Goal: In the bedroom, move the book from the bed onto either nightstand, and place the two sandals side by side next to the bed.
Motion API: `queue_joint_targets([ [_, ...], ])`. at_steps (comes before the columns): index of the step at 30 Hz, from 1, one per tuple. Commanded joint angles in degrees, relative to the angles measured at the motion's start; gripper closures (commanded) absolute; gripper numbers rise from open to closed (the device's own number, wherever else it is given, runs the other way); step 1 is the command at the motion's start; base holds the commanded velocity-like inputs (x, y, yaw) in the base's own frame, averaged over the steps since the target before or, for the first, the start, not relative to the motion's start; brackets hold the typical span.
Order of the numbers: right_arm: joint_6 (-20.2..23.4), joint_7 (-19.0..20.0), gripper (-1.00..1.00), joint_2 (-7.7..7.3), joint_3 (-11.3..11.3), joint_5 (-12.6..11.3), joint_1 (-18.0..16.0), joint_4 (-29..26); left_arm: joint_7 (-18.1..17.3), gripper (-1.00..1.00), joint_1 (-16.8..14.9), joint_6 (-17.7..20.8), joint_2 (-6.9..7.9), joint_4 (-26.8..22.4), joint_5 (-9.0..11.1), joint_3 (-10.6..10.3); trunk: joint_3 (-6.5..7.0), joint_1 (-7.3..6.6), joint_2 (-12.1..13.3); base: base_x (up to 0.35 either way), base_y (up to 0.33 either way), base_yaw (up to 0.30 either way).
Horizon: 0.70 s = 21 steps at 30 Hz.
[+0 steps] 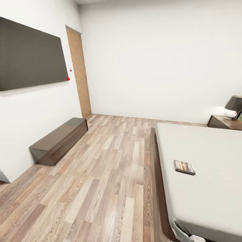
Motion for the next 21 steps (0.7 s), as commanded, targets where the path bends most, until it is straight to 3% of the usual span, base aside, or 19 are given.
queue_joint_targets([
  [1,-0.07,0.27,-1.0,-0.03,-0.43,-0.06,-0.08,0.2,-0.14,-1.0,-0.05,-0.18,0.01,0.05,-0.54,0.48,-0.07,0.0,-0.04,0.0,0.0,0.286],
  [21,-0.07,0.27,-1.0,-0.01,-0.43,-0.06,-0.08,0.2,-0.14,-1.0,-0.05,-0.18,-0.03,0.05,-0.54,0.45,-0.07,0.0,-0.04,0.0,0.0,0.284],
])
